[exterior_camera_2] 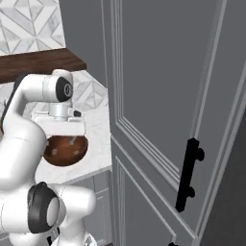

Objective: Grab a lemon wedge from the fridge and one ice cube from the ice bowl, and put them in the glass of lemonade.

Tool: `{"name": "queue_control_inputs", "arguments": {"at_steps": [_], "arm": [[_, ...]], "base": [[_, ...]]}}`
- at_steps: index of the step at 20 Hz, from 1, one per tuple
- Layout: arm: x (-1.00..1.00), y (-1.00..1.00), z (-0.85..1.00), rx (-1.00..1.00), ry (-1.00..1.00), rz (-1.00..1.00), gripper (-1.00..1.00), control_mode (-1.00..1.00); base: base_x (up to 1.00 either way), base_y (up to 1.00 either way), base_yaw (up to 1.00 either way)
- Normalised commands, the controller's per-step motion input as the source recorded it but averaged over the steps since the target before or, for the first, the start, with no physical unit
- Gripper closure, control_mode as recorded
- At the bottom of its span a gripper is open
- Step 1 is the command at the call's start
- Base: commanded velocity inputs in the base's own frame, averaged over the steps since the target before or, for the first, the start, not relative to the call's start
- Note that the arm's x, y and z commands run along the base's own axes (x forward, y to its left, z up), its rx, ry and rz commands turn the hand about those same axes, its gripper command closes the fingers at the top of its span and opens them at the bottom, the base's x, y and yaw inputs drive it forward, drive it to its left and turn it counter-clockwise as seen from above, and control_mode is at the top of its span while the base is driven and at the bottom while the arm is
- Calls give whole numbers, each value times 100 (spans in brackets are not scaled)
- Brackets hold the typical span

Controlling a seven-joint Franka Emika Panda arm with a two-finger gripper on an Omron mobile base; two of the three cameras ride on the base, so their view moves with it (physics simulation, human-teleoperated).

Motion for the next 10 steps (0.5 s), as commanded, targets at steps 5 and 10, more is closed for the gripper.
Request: {"name": "queue_control_inputs", "arguments": {"at_steps": [5, 10], "arm": [[87, 33, -39, 0, -2, -5, -100, -100], [23, 42, -23, 0, -13, -27, -100, -100]], "base": [[0, 0, 0], [0, 0, 0]]}}
